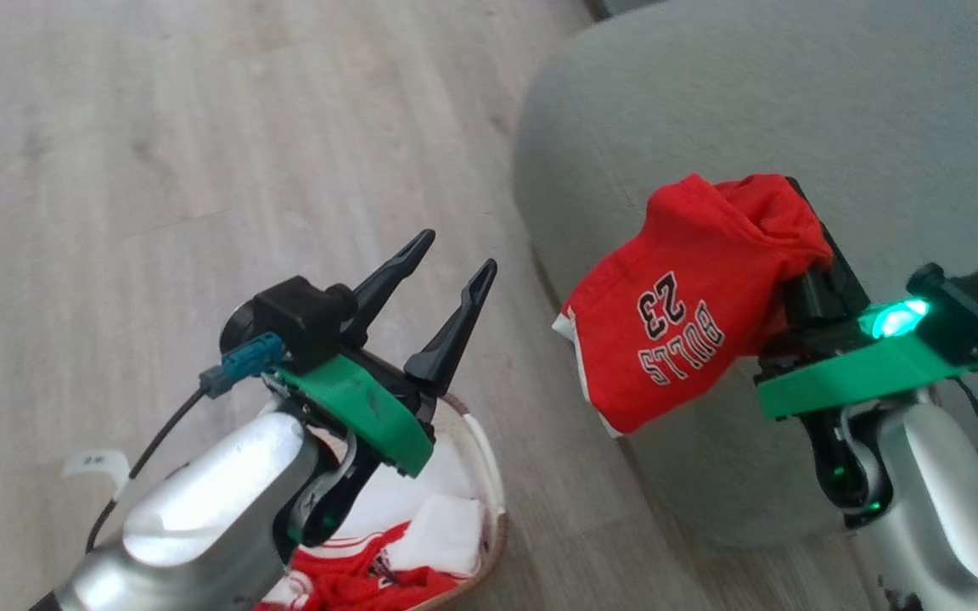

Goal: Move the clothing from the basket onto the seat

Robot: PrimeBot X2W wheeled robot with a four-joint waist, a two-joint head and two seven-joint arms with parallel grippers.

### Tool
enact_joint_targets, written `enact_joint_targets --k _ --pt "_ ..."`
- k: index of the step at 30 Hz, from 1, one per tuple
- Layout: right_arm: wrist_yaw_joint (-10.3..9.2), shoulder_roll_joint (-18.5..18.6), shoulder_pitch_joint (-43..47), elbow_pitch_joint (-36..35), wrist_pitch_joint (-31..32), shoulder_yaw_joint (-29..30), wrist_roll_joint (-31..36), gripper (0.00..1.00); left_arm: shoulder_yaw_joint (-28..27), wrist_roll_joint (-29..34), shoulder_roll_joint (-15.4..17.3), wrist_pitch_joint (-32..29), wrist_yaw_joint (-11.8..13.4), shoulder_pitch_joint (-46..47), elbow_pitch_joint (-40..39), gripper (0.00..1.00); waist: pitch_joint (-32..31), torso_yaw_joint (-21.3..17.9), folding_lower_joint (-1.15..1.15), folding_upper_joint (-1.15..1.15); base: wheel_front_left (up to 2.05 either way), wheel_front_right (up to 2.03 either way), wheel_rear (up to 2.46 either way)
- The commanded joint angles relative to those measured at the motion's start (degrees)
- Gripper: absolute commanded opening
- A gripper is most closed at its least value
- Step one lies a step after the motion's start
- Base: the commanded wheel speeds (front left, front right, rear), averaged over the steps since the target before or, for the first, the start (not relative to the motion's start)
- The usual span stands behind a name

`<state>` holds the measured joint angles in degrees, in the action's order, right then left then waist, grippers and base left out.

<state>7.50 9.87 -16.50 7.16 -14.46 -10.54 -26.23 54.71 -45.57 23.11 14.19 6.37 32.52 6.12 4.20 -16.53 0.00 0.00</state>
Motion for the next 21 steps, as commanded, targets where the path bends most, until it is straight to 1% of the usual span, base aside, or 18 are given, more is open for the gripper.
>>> enact_joint_targets --k 1,8,13,16,21 --pt "-0.01 0.07 -0.54 -2.52 -0.37 -0.28 0.33 0.00 -3.20 0.60 1.53 0.52 -0.14 2.47 -1.47 1.00 1.39 -3.59 0.00 0.00 0.00 0.00 0.00" --pt "-0.01 -0.60 0.22 -4.12 -0.38 0.50 0.79 0.00 -2.91 2.36 1.92 0.62 -0.75 3.20 -1.29 1.00 2.63 -9.51 0.00 0.00 0.00 0.00 0.00" --pt "-0.01 -0.96 0.90 -5.52 -0.43 1.06 1.20 0.00 -2.03 3.02 2.05 0.41 -1.16 3.41 -0.85 1.00 2.91 -12.48 0.00 0.00 0.00 0.00 0.00" --pt "-0.01 -1.08 1.41 -6.18 -0.44 1.65 1.22 0.00 -1.51 3.60 2.02 0.39 -1.45 3.75 -0.92 1.00 3.23 -13.53 0.00 0.00 0.00 0.00 0.00" --pt "-0.01 -1.42 1.87 -7.29 -0.46 3.26 1.65 0.00 -0.97 4.02 1.33 0.31 -1.77 4.57 -0.63 1.00 4.15 -13.88 0.00 0.00 0.00 0.00 0.00"
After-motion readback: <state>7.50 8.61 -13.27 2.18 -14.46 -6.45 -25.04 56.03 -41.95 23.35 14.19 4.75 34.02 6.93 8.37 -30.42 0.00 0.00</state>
